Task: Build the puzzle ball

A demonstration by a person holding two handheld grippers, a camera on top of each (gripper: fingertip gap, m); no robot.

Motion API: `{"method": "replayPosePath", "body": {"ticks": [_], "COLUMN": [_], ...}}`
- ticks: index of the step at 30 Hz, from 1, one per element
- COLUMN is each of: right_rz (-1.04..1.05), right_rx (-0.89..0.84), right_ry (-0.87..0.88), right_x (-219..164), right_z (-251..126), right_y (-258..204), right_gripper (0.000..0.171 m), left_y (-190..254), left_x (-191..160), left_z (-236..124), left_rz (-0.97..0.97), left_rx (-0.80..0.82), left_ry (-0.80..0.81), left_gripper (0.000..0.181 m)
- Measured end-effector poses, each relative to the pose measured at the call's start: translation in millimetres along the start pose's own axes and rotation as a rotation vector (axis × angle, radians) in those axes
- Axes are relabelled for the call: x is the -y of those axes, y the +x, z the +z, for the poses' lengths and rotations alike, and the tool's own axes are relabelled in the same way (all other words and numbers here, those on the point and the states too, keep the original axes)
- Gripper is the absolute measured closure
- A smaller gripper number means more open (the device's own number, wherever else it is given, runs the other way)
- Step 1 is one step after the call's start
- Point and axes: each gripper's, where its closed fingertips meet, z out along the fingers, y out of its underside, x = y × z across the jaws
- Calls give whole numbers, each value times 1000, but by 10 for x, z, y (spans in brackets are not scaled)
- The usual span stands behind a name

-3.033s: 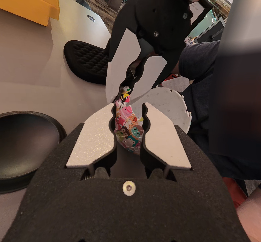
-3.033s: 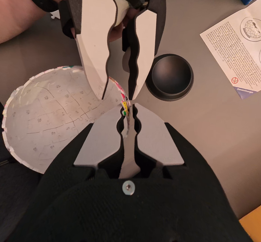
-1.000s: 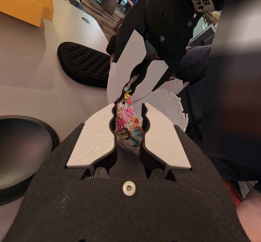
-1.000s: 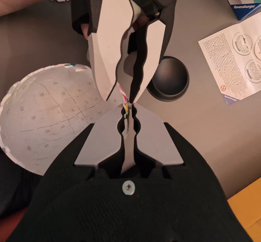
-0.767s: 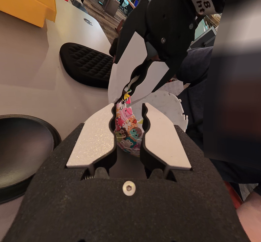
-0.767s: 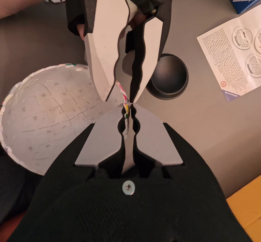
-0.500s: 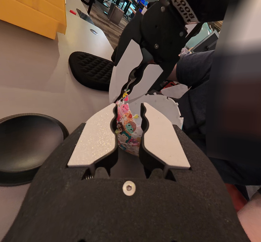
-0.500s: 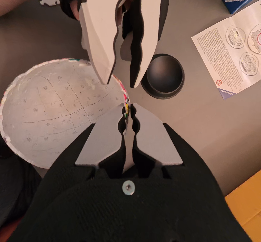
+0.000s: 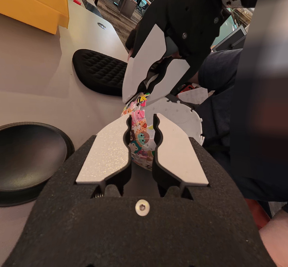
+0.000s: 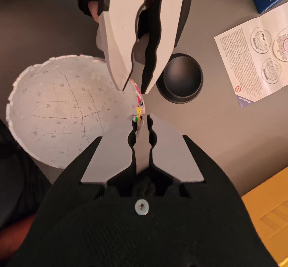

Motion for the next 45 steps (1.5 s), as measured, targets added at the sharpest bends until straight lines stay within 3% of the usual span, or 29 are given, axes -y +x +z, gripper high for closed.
{"method": "replayPosePath", "body": {"ticks": [25,30,35,37,45], "right_rz": [23,46,41,40,65], "right_rx": [-66,-48,4,23,59], "right_ry": [25,-35,-116,-114,-172], "right_x": [32,-60,-127,-104,-159], "right_z": [64,65,112,119,179], "right_y": [47,76,26,-3,-27], "right_gripper": [165,147,153,164,165], "left_y": [-35,-19,-28,-31,12], "left_x": [-9,-13,-22,-21,-13], "left_z": [26,58,63,60,71], "left_rz": [-13,-8,-10,-8,-2], "left_rx": [12,6,9,13,-6], "left_ry": [0,-8,-13,-12,-12], "left_gripper": [155,156,156,156,156]}}
